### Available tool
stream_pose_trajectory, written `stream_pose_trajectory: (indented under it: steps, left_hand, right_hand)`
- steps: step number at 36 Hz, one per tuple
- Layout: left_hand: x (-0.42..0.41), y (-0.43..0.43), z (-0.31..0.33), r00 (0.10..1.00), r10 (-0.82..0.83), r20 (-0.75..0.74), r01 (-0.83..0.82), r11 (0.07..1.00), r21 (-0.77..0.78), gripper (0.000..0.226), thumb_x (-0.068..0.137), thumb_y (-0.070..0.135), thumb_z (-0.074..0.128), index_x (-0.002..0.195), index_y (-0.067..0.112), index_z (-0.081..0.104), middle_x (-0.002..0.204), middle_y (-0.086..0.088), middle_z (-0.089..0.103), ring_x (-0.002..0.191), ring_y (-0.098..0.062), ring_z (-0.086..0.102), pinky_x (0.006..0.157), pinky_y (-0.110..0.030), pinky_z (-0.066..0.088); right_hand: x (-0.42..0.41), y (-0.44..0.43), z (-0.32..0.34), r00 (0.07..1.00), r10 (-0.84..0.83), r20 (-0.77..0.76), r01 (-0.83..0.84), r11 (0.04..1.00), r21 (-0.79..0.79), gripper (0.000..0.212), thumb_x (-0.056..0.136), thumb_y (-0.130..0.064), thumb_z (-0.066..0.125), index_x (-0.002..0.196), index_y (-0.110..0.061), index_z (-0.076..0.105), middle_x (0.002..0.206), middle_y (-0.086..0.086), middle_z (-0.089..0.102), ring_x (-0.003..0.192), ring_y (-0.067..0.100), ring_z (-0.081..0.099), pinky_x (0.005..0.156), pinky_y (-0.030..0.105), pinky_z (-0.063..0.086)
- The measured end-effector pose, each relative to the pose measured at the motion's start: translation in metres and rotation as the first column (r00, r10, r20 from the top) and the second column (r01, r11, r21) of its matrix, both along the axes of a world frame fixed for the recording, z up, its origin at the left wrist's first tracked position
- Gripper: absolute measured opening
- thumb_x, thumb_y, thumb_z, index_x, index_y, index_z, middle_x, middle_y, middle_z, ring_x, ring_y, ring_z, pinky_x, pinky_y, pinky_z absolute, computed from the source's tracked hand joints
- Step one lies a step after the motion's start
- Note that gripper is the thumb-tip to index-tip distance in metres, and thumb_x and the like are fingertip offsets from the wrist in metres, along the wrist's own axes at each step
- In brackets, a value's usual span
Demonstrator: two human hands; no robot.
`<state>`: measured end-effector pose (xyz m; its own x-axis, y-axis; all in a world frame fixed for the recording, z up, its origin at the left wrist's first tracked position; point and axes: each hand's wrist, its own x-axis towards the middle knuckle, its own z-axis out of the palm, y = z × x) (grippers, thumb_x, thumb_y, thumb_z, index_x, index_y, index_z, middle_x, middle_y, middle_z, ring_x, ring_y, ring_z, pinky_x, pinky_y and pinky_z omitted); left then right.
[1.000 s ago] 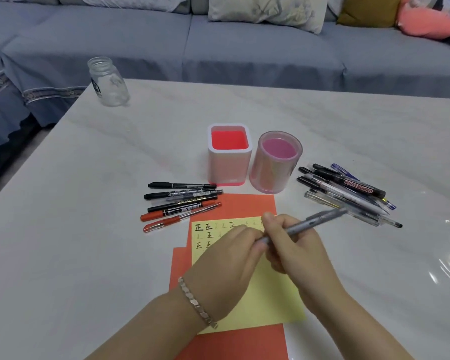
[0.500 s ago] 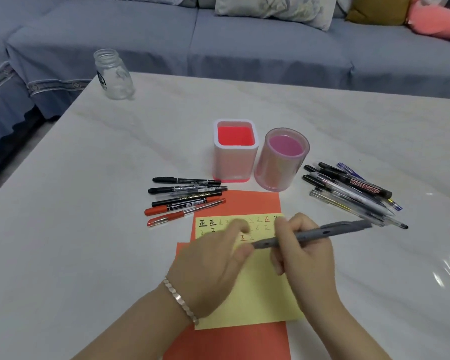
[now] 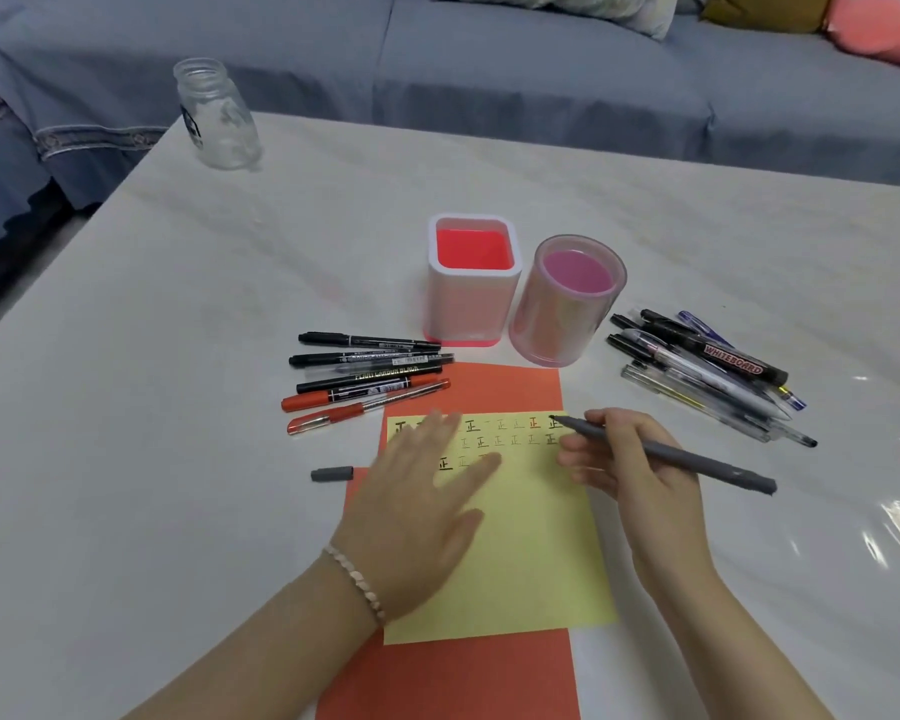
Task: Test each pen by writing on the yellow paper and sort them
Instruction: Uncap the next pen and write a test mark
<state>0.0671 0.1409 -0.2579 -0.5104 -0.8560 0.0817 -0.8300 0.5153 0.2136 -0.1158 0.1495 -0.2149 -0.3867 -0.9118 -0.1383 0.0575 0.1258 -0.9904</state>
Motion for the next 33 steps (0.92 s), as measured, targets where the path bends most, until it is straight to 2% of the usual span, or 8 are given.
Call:
stream_pose_trajectory:
  steps: [4,8,11,14,20,22,27,33]
  left_hand:
    - [-0.01,0.0,-0.016,0.987,-0.112,0.116,0.107,0.993,0.046,0.047,0.088,0.054,0.03,0.13,0.039,0.045,0.143,-0.014,0.039,0.131,-0.034,0.037,0.109,-0.05,0.027]
    - [-0.009,-0.004,-0.021,0.983,-0.13,0.133,0.116,0.987,0.112,0.051,0.091,0.058,0.014,0.135,0.044,0.035,0.15,-0.01,0.026,0.137,-0.035,0.022,0.105,-0.047,0.011]
    - [-0.003,-0.003,-0.021,0.983,-0.12,0.141,0.106,0.989,0.099,0.051,0.092,0.058,0.01,0.132,0.043,0.039,0.145,-0.01,0.037,0.133,-0.035,0.033,0.101,-0.048,0.017]
    - [0.001,-0.002,-0.024,0.987,-0.107,0.115,0.099,0.992,0.078,0.05,0.092,0.057,0.011,0.131,0.043,0.039,0.145,-0.009,0.038,0.133,-0.033,0.032,0.101,-0.048,0.018]
    - [0.001,-0.001,-0.026,0.993,-0.102,0.058,0.098,0.993,0.062,0.047,0.085,0.056,0.033,0.129,0.044,0.043,0.146,-0.008,0.036,0.135,-0.032,0.03,0.103,-0.048,0.017]
    - [0.001,-0.001,-0.026,0.995,-0.101,0.027,0.099,0.993,0.062,0.047,0.084,0.056,0.035,0.129,0.043,0.044,0.146,-0.008,0.036,0.135,-0.032,0.029,0.103,-0.048,0.017]
    - [0.002,-0.001,-0.026,0.995,-0.093,-0.042,0.096,0.992,0.077,0.047,0.083,0.054,0.038,0.128,0.042,0.045,0.146,-0.008,0.036,0.136,-0.032,0.027,0.104,-0.049,0.017]
    - [0.002,-0.001,-0.027,0.994,-0.084,-0.073,0.091,0.991,0.093,0.048,0.082,0.054,0.04,0.128,0.043,0.045,0.147,-0.007,0.034,0.138,-0.031,0.024,0.106,-0.049,0.015]
  right_hand:
    - [0.002,-0.006,-0.005,0.999,0.003,-0.033,-0.003,1.0,-0.001,0.022,0.095,-0.017,0.047,0.081,-0.013,0.063,0.068,0.005,0.07,0.064,0.018,0.066,0.057,0.022,0.054]
    - [0.004,-0.011,-0.012,0.995,-0.025,-0.101,0.025,1.0,-0.004,0.02,0.09,-0.023,0.058,0.072,-0.015,0.064,0.063,0.003,0.068,0.061,0.016,0.064,0.059,0.029,0.054]
    - [0.008,-0.015,-0.019,0.99,-0.044,-0.135,0.044,0.999,0.003,0.02,0.084,-0.026,0.065,0.074,-0.009,0.063,0.056,0.001,0.064,0.055,0.015,0.06,0.058,0.03,0.051]
    - [0.013,-0.021,-0.026,0.986,-0.065,-0.151,0.065,0.998,-0.002,0.026,0.082,-0.027,0.068,0.068,-0.007,0.059,0.048,0.0,0.059,0.049,0.014,0.055,0.055,0.028,0.047]
    - [0.022,-0.03,-0.041,0.966,-0.068,-0.251,0.058,0.997,-0.047,0.041,0.084,-0.027,0.066,0.052,-0.012,0.046,0.04,0.0,0.051,0.043,0.009,0.047,0.054,0.015,0.041]
    - [0.024,-0.03,-0.047,0.961,-0.093,-0.261,0.078,0.995,-0.067,0.043,0.086,-0.022,0.064,0.051,-0.01,0.043,0.042,0.002,0.048,0.042,0.009,0.044,0.053,0.011,0.04]
    - [0.027,-0.028,-0.056,0.942,-0.136,-0.308,0.102,0.987,-0.122,0.04,0.083,-0.015,0.058,0.055,-0.001,0.032,0.048,0.01,0.038,0.044,0.006,0.039,0.048,0.014,0.032]
    - [0.028,-0.028,-0.056,0.928,-0.146,-0.344,0.106,0.985,-0.133,0.04,0.083,-0.005,0.057,0.053,-0.001,0.031,0.044,-0.001,0.034,0.041,0.003,0.037,0.048,0.01,0.031]
